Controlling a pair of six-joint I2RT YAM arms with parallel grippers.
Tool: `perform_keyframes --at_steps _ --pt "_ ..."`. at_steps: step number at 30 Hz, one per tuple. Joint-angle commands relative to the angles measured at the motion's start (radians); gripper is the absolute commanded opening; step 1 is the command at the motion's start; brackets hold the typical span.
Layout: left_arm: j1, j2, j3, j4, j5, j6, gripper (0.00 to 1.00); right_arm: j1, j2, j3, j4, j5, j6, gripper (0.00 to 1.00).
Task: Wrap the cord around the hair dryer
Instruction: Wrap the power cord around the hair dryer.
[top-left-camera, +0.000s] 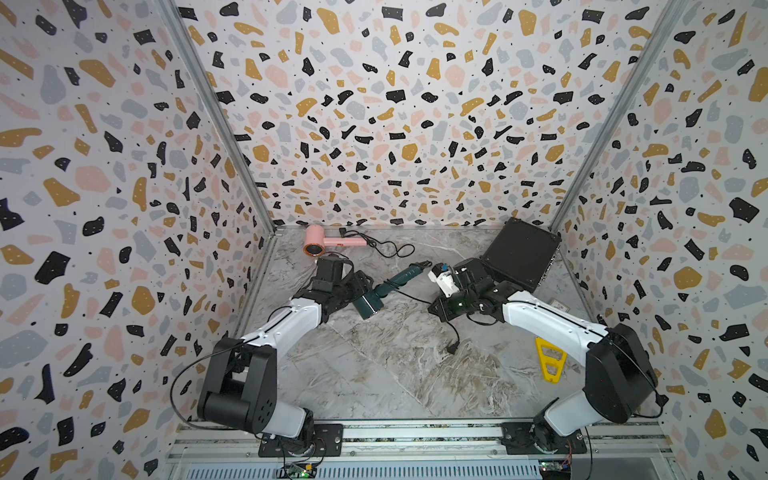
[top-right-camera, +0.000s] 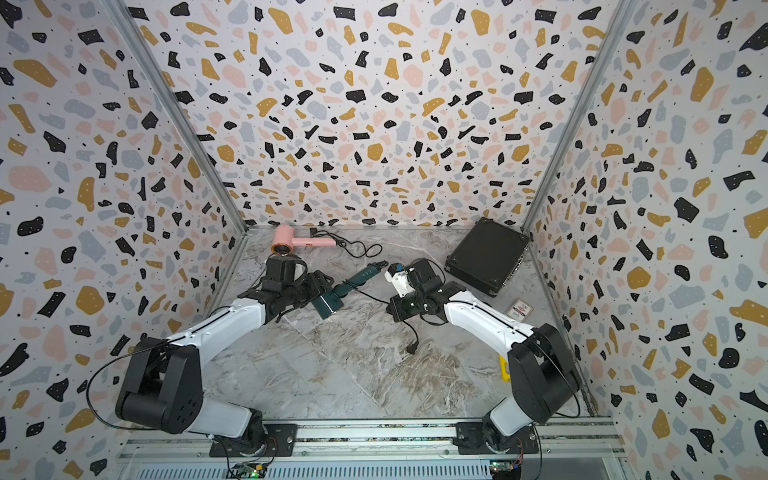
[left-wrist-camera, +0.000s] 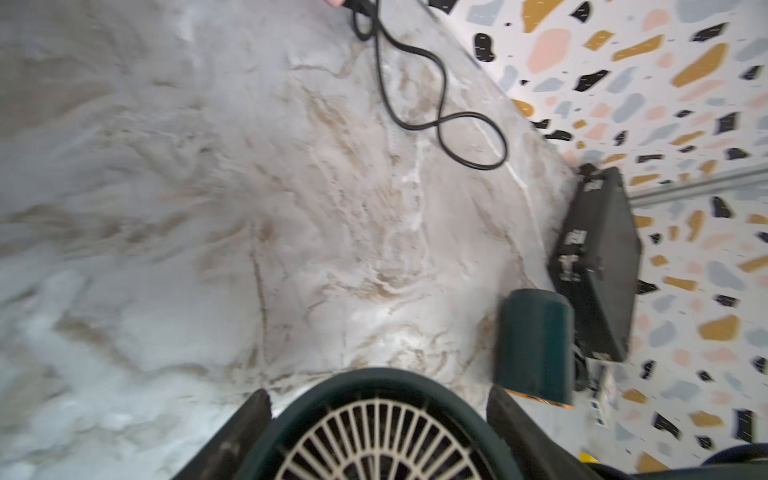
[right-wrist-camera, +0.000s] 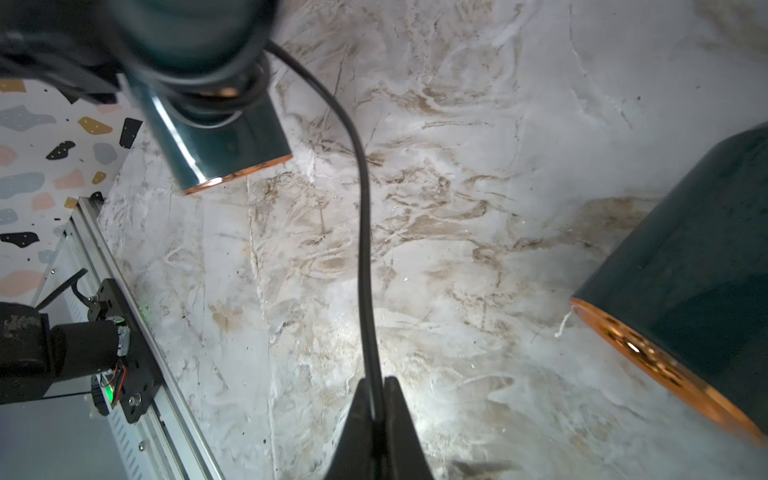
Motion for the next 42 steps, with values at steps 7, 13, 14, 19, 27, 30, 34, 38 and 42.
perform_keyframes --at_steps 7,13,14,19,27,30,34,38,42 --pt "-0.001 0.058 0.075 -0.029 -0.224 0.098 0.00 0.062 -0.103 0.095 -0.160 0.031 -0.059 0.00" --pt "-0.044 0.069 0.116 -0.090 -0.302 0.168 0.00 0.117 0.004 0.228 -0.206 -0.048 -0.048 0.00" --pt "-0.056 0.072 0.128 -0.098 -0.313 0.187 0.00 0.125 0.024 0.262 -0.223 -0.048 -0.060 0.00" --pt "-0.100 0.064 0.170 -0.192 -0.340 0.260 0.00 0.132 0.098 0.428 -0.311 -0.049 -0.119 0.00" --pt "-0.162 0.070 0.242 -0.362 -0.268 0.446 0.00 0.132 0.196 0.597 -0.437 -0.010 -0.259 0.00" --pt "-0.185 0.074 0.240 -0.393 -0.099 0.557 0.00 0.131 0.234 0.655 -0.502 0.050 -0.333 0.00" --pt "-0.213 0.067 0.206 -0.414 0.116 0.653 0.00 0.130 0.286 0.746 -0.622 0.240 -0.399 0.00" --pt "-0.245 0.031 0.173 -0.399 0.244 0.693 0.00 0.117 0.305 0.766 -0.654 0.252 -0.437 0.00" --pt "-0.253 -0.049 0.143 -0.350 0.368 0.693 0.00 0.083 0.313 0.751 -0.659 0.169 -0.440 0.00"
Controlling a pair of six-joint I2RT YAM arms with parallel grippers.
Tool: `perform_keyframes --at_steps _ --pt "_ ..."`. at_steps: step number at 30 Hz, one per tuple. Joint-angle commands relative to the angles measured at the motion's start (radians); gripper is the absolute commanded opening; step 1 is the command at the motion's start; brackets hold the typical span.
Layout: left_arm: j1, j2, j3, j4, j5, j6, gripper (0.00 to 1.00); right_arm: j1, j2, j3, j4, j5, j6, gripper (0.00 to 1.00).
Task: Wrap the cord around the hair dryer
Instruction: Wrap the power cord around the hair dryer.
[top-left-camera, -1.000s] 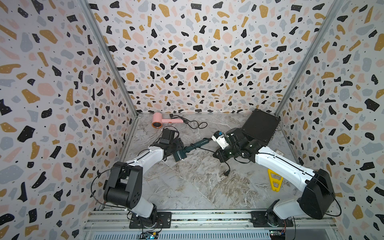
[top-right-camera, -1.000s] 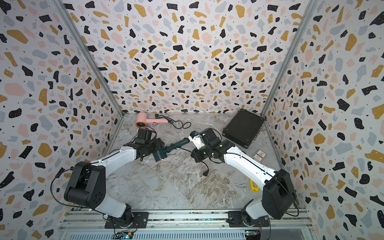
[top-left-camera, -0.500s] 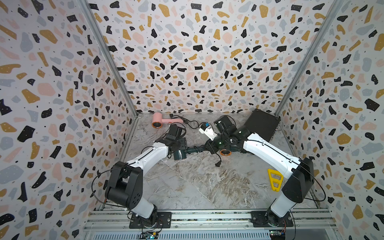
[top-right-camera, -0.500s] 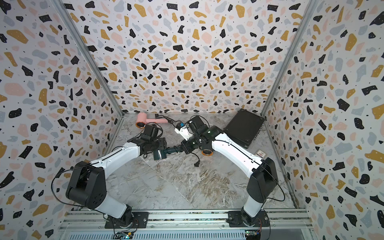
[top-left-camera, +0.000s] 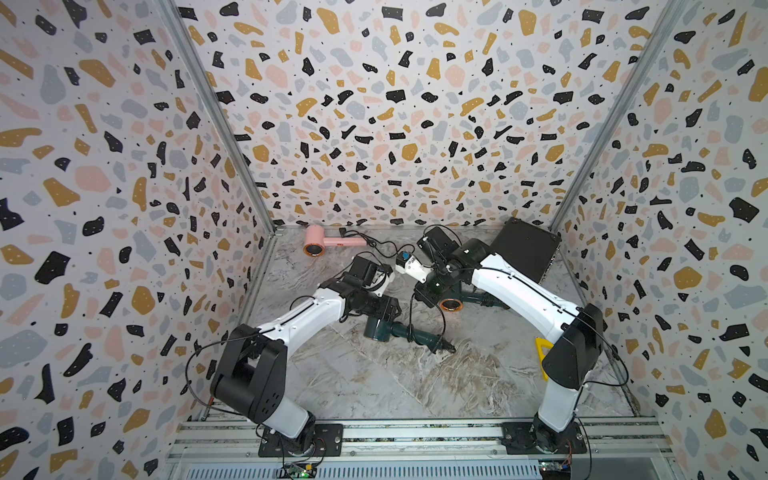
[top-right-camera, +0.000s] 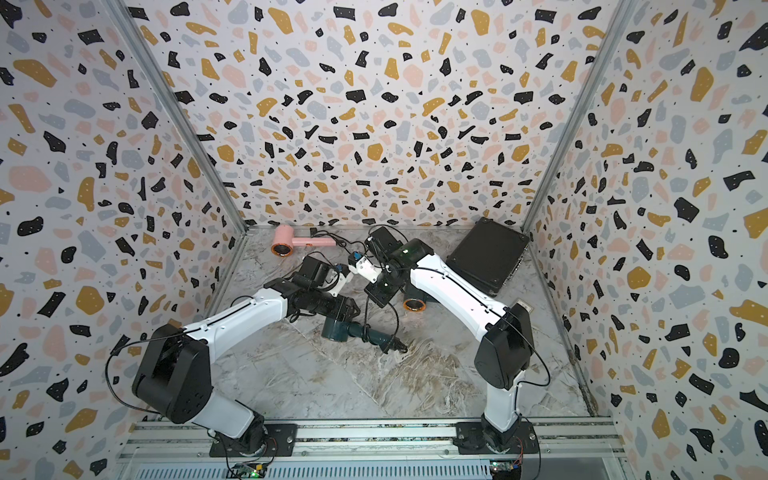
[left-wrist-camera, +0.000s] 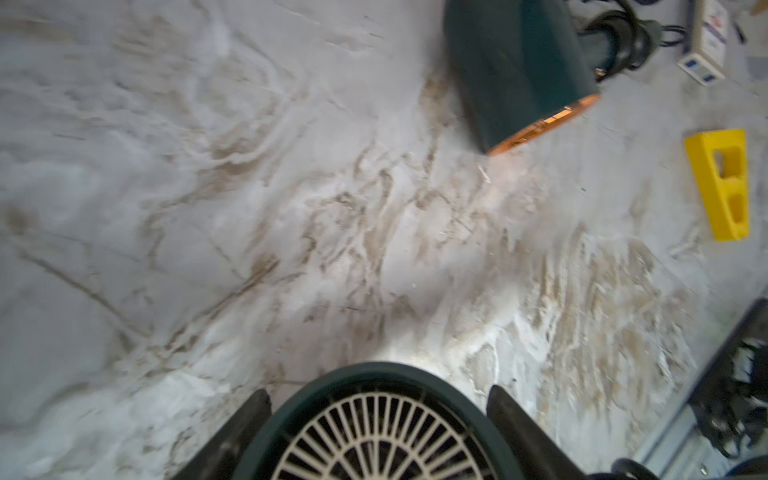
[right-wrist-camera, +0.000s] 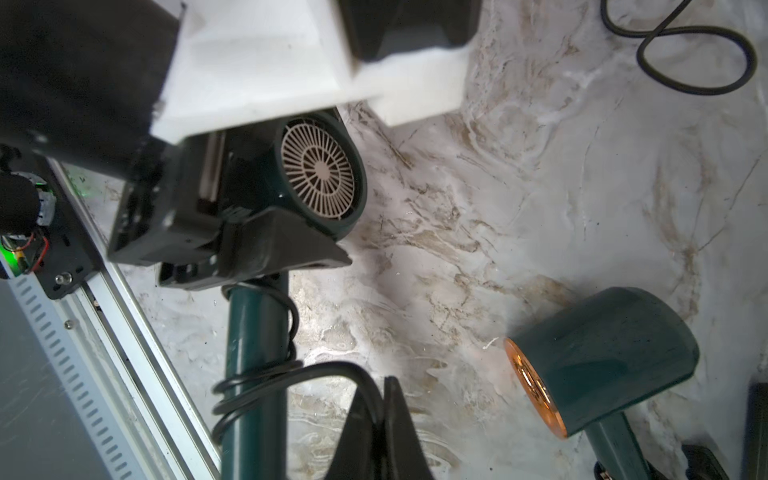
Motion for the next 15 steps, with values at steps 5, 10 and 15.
perform_keyframes --at_steps 5,10,15 --pt "-0.007 -0.157 -0.027 0.059 0.269 0.018 0.00 -0.111 -0.014 -0.004 -0.002 -0.172 -0.019 0.00" --pt "0.018 -0.204 -0.048 0.116 0.378 -0.032 0.00 -0.163 -0.045 -0.074 0.010 -0.312 -0.111 0.00" --pt "0.031 -0.236 -0.020 0.024 0.336 -0.002 0.00 -0.180 -0.097 -0.224 0.089 -0.434 -0.318 0.03"
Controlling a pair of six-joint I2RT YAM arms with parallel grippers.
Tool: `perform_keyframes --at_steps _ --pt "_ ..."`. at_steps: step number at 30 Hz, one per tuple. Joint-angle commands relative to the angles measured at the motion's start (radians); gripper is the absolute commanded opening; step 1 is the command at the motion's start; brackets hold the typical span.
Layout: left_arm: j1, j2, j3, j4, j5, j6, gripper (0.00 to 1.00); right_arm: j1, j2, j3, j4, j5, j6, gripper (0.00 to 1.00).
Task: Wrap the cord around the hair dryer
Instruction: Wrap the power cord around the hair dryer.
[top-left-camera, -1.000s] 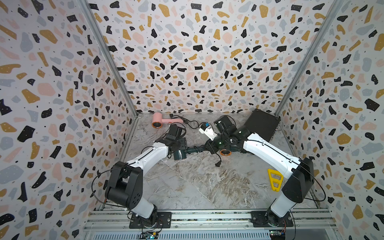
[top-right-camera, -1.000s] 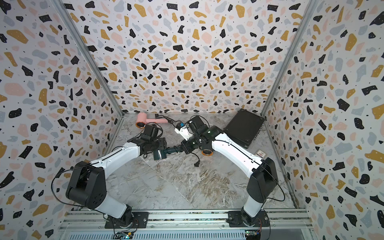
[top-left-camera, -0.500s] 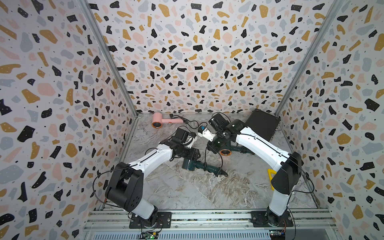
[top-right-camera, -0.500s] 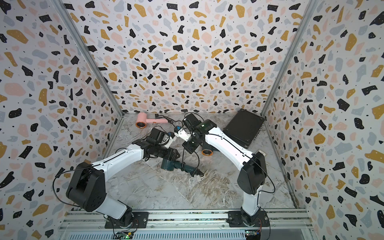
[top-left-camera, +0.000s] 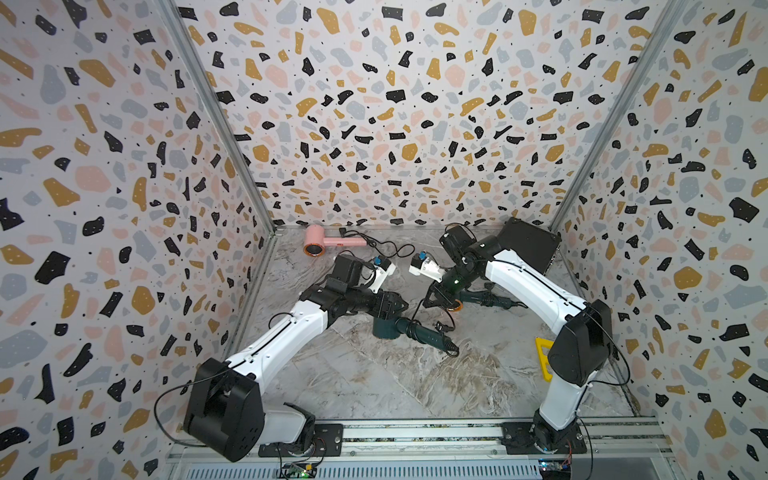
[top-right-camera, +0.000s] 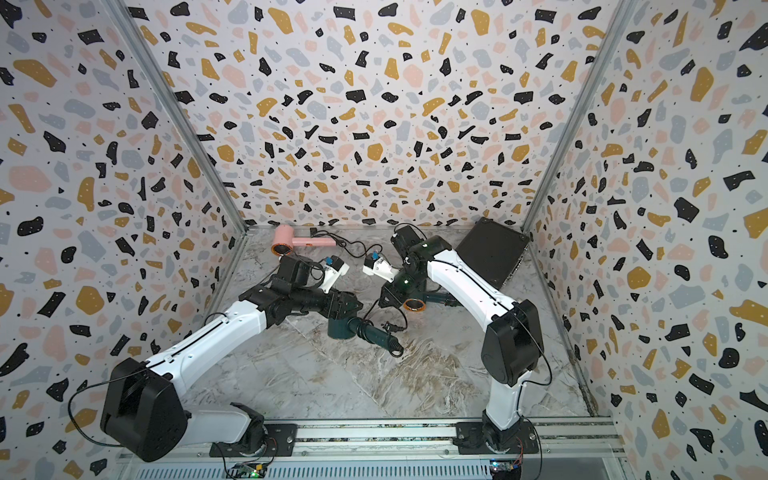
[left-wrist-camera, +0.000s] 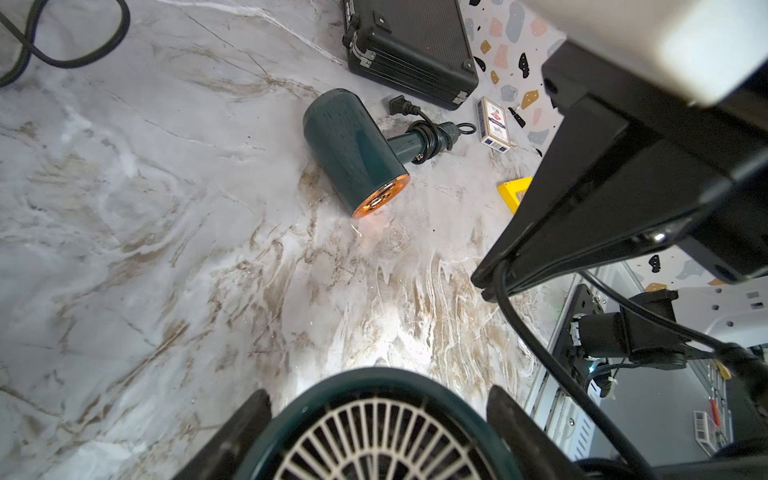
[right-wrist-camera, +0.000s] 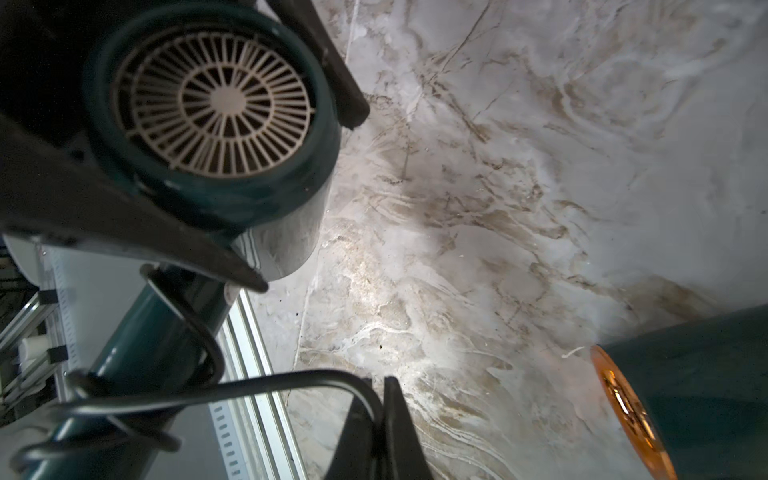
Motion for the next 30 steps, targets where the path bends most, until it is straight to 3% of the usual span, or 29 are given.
perform_keyframes --at_steps 1,6,14,21,26,30 --pt "-0.004 -0.056 0.043 -0.113 0.071 0.049 0.00 -0.027 -0.075 -0.119 0.126 -0.091 -0.196 0.05" --pt "-0.004 -0.059 0.106 -0.277 -0.020 0.132 0.00 -0.046 -0.074 -0.245 0.350 -0.258 -0.161 0.08" --pt "-0.004 -0.061 0.175 -0.333 -0.018 0.097 0.00 -0.055 -0.078 -0.277 0.435 -0.304 -0.081 0.24" --pt "-0.004 -0.043 0.274 -0.432 -0.075 0.066 0.00 -0.097 -0.099 -0.384 0.543 -0.335 -0.004 0.55" --pt "-0.004 -0.020 0.372 -0.525 -0.128 0.029 0.00 -0.128 -0.167 -0.552 0.786 -0.314 0.146 0.64" --pt "-0.005 0.001 0.446 -0.578 -0.153 -0.016 0.00 -0.130 -0.241 -0.755 1.108 -0.270 0.300 0.65"
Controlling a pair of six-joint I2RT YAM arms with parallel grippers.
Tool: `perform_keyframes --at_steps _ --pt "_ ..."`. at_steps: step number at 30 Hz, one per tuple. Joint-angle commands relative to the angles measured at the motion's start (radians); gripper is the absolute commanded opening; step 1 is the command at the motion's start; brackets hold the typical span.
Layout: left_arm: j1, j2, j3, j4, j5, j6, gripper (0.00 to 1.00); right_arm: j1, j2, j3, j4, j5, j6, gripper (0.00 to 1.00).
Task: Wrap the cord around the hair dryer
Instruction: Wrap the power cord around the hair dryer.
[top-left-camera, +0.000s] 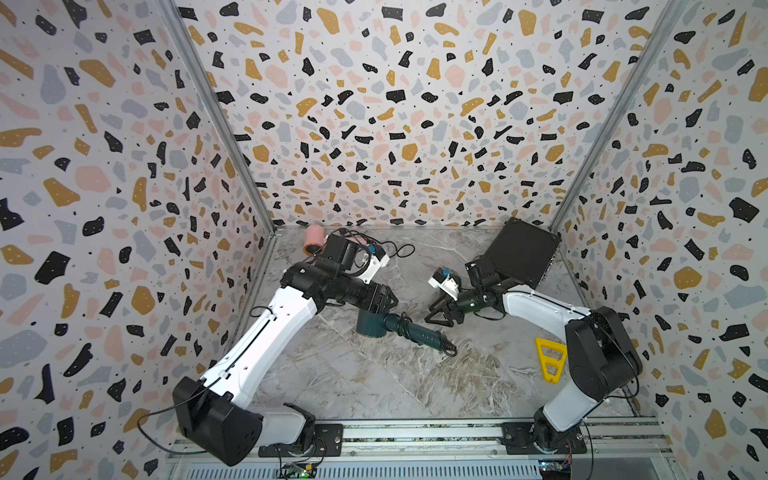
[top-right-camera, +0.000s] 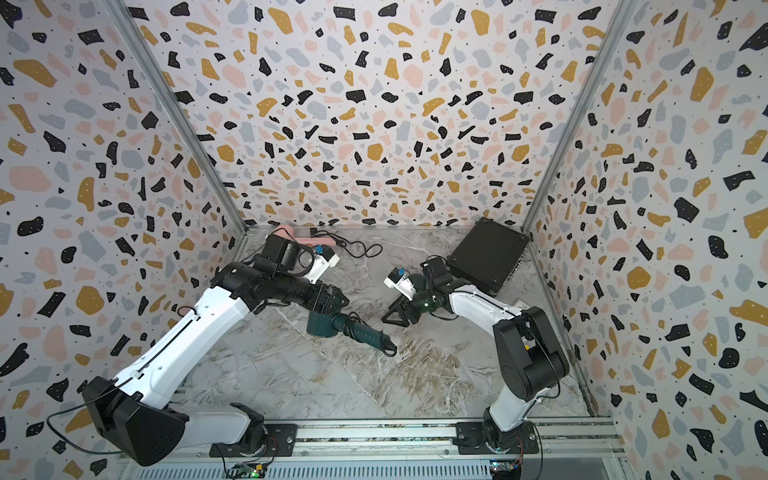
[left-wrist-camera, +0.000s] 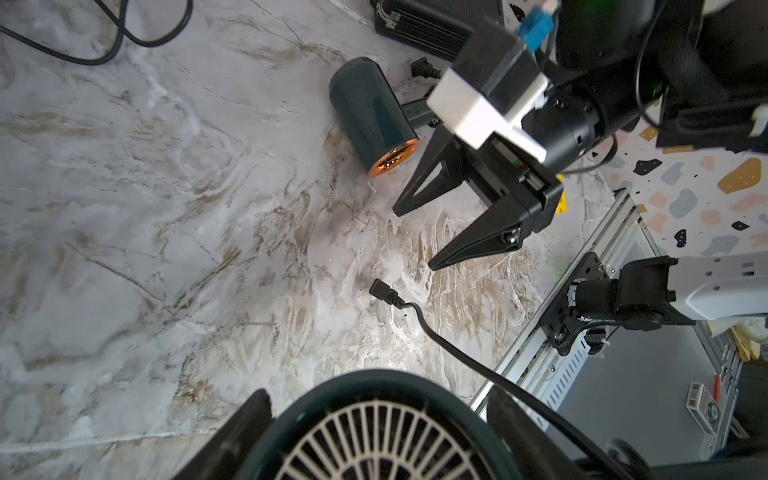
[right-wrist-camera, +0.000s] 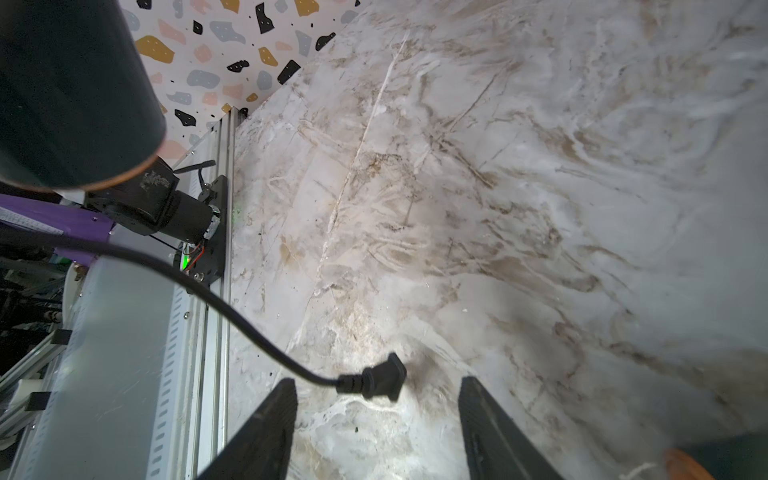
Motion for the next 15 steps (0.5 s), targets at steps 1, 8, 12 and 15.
perform_keyframes --at_steps 1,8,12,15 --pt "-0.002 0.010 0.084 -0.053 -0.012 -0.060 0.00 -0.001 -0.083 -0.132 0.354 0.029 0.182 0.66" --pt "-0.001 0.038 0.202 -0.128 -0.049 -0.097 0.00 0.053 -0.058 -0.396 0.920 0.132 0.445 0.68" --pt "-0.001 0.049 0.255 -0.153 -0.059 -0.111 0.00 0.134 -0.044 -0.455 1.053 0.237 0.493 0.68" --pt "-0.002 0.056 0.288 -0.165 -0.051 -0.121 0.00 0.170 -0.039 -0.487 1.120 0.300 0.521 0.69"
